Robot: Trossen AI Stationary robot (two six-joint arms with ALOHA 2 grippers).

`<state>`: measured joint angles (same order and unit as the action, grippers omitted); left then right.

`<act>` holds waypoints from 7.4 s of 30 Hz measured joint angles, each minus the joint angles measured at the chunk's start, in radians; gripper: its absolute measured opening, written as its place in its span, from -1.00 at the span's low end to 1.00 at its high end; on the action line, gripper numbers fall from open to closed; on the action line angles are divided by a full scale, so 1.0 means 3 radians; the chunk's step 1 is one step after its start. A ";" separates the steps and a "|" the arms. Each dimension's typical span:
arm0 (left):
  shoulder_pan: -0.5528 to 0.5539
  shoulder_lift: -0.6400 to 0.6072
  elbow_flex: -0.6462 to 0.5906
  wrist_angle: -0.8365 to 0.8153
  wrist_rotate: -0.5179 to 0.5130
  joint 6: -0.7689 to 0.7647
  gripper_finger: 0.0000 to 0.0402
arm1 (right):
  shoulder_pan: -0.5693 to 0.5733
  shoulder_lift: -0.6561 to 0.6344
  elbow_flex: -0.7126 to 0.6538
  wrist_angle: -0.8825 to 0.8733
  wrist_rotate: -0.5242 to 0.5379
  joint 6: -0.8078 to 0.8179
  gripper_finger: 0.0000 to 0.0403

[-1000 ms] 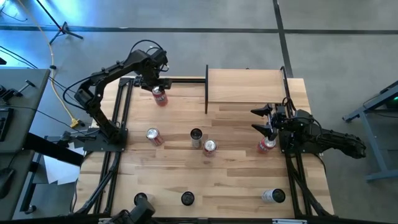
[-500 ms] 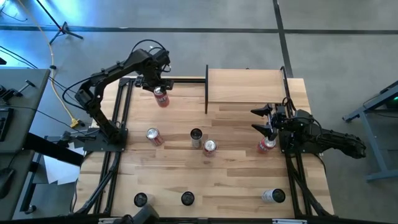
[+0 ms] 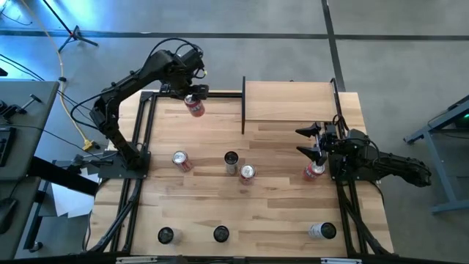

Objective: Place canned beverage on shelf
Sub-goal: Move the left red soda can to the middle of the table, then put the top the white yellow soda can on the shelf

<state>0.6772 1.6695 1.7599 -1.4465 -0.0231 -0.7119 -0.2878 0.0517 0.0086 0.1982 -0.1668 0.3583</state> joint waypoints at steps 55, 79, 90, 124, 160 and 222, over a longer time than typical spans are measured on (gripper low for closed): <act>-0.1429 0.1257 0.1507 -0.0316 -0.0052 0.0144 0.05 | 0.0000 0.0001 0.0000 -0.0083 0.0000 -0.0001 0.98; -0.1410 0.1875 0.1507 -0.0145 -0.0023 -0.0036 0.05 | -0.0001 0.0001 0.0000 -0.0147 0.0000 -0.0001 0.98; -0.1407 0.1895 0.1417 0.0029 -0.0019 0.0024 0.05 | -0.0001 0.0000 0.0000 -0.0199 0.0000 0.0000 0.98; -0.1587 0.1871 0.1431 -0.0029 0.0042 -0.0001 0.13 | 0.0000 0.0000 0.0000 -0.0301 0.0000 -0.0001 0.98; -0.1603 0.1986 0.1421 0.0027 -0.0019 -0.0031 0.34 | -0.0001 0.0000 0.0000 -0.0362 0.0000 -0.0001 0.98; -0.3597 0.0675 -0.0375 0.1340 -0.2459 -0.2664 0.58 | 0.0000 -0.0001 0.0000 -0.0524 0.0001 0.0000 0.98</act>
<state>-0.4019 1.8721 1.6474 -1.0446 -0.7607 -1.5111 -0.2879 0.0514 0.0086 0.0410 -0.1666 0.3583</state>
